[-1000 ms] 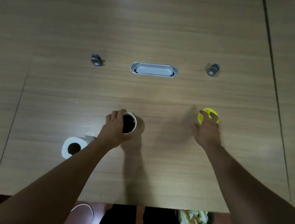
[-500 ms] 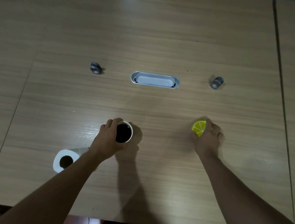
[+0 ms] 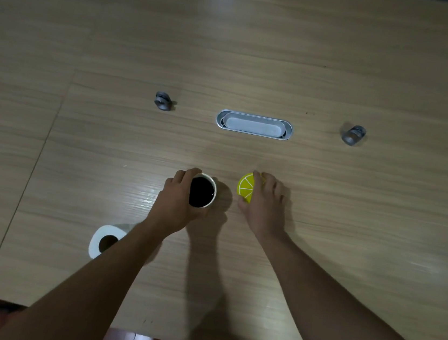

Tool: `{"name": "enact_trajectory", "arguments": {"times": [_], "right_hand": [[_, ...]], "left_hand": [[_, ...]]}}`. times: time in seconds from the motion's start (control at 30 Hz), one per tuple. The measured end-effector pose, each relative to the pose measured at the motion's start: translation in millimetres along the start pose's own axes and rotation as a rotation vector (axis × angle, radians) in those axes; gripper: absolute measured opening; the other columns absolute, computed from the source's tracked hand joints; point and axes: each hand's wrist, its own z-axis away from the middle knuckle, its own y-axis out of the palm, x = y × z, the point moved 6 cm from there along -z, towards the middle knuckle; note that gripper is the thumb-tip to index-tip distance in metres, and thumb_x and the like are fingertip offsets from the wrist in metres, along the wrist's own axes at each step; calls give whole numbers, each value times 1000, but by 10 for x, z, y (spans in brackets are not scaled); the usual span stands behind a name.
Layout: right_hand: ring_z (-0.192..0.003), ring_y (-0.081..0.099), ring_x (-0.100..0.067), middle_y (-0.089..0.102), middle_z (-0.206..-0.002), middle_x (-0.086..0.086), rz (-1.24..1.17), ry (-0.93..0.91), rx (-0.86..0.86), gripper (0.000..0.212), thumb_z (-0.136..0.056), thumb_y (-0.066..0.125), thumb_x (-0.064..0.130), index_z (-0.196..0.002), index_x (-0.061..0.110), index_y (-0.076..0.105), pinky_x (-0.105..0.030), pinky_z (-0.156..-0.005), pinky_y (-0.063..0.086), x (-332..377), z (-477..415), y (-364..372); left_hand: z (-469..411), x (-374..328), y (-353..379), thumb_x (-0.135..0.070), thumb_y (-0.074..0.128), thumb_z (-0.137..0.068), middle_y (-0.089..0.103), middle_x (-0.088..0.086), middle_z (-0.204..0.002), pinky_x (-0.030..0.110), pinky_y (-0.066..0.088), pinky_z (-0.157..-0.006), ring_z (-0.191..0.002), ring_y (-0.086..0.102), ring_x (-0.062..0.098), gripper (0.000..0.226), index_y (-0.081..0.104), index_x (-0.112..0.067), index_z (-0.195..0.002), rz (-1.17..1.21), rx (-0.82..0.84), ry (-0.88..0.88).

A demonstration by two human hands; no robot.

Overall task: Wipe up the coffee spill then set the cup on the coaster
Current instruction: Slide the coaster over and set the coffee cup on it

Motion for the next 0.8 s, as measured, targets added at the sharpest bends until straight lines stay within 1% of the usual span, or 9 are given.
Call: {"name": "enact_trajectory", "arguments": {"times": [0.13,0.2,0.27,0.33,0.4,0.47,0.6,0.7,0.8], "right_hand": [[-143,56,-39,61,-154,-7,-16,22,-43,84,-85,82,60,-154,19,57,-57,-101,56,-71,-5,23],[-145,55,-33,59,-158,-1,-41,38,-90,79,-90,73,66,-154,22,57,-56,-106,55,-232,6,-14],[-145,57,-28,60,-160,4,-27,30,-147,60,-99,64,57,-150,26,61,-55,-108,54,-424,37,-74],[-146,59,-26,60,-162,7,-13,13,-177,44,-104,64,36,-147,31,64,-55,-110,55,-602,77,-122],[-146,60,-27,59,-164,6,-8,18,-183,50,-101,67,18,-149,31,65,-55,-114,54,-756,120,-159],[-147,60,-26,57,-167,5,-10,47,-175,59,-98,66,11,-154,31,63,-54,-119,53,-887,152,-152],[-153,57,-24,53,-172,2,-24,47,-158,60,-102,62,13,-159,31,59,-54,-123,48,-958,165,-65],[-157,53,-23,49,-175,2,-51,59,-118,73,-95,73,13,-162,32,55,-53,-126,45,-968,157,-26],[-161,47,-24,43,-178,3,-86,73,-67,85,-89,83,20,-166,30,50,-53,-131,38,-977,170,-32]], "left_hand": [[-42,-112,18,-30,94,-69,55,5,-149,57,54,-102,-126,56,38,98,48,-28,-155,3,5,27],[-75,-192,35,-33,94,-68,55,4,-148,58,54,-101,-125,56,37,97,48,-29,-154,11,13,45],[-115,-301,72,-37,93,-65,56,3,-146,59,55,-101,-125,57,37,98,48,-31,-153,8,21,71],[-143,-419,124,-40,92,-65,56,2,-147,60,54,-102,-126,56,37,99,47,-33,-153,6,41,89],[-169,-551,191,-46,85,-64,55,1,-149,59,54,-103,-127,57,37,98,46,-34,-153,-5,54,119],[-188,-690,271,-48,81,-63,55,-1,-149,59,54,-104,-128,56,37,98,45,-35,-153,-17,68,142],[-224,-928,439,-43,86,-68,53,-2,-151,58,53,-103,-129,54,36,98,44,-35,-156,-21,88,178],[-281,-1045,561,-35,93,-72,50,0,-154,60,52,-105,-132,51,37,100,43,-32,-159,-23,102,182],[-338,-1134,659,-36,93,-74,50,3,-155,60,52,-106,-132,51,38,99,42,-31,-159,-36,112,194]]}}
